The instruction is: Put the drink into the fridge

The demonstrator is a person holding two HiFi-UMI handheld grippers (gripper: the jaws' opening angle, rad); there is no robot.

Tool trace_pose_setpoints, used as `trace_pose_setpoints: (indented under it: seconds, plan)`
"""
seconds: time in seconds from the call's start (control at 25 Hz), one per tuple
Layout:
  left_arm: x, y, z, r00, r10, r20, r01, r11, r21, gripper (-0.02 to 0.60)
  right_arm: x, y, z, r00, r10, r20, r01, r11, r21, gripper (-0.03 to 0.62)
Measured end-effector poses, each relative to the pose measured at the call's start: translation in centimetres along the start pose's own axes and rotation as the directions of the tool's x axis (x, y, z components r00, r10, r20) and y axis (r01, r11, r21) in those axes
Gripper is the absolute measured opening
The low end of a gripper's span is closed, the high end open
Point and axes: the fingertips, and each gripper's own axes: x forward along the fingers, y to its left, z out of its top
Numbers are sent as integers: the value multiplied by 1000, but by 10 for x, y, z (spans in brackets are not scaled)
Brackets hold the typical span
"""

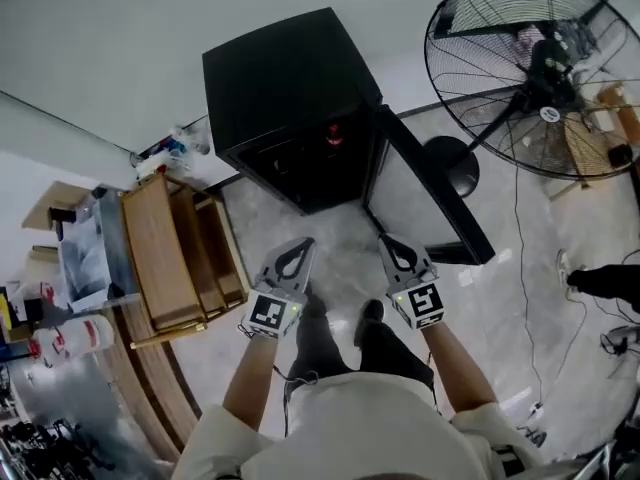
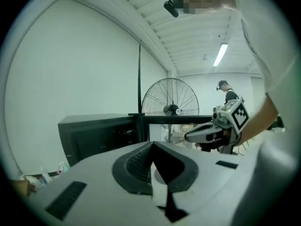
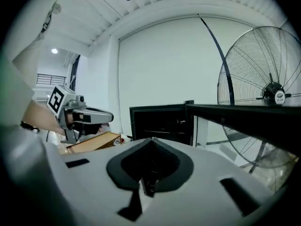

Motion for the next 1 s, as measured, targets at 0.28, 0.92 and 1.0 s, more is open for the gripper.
trace_pose_setpoints:
  seconds: [0.28, 0.92, 1.0]
  plan:
    - [-79, -59, 41, 997, 75, -35, -74, 997, 28, 9, -83, 19, 15, 1000, -10, -26, 10, 1000, -14, -2]
    - [-283, -148, 31, 980, 199, -14, -199, 980, 8, 9, -221, 152, 26, 1000, 1, -15, -2, 996, -86, -2]
    - [-301, -160, 31, 979, 205, -13, -205, 978, -25, 9, -237, 164, 31, 1000, -4, -8, 3, 994, -108, -2]
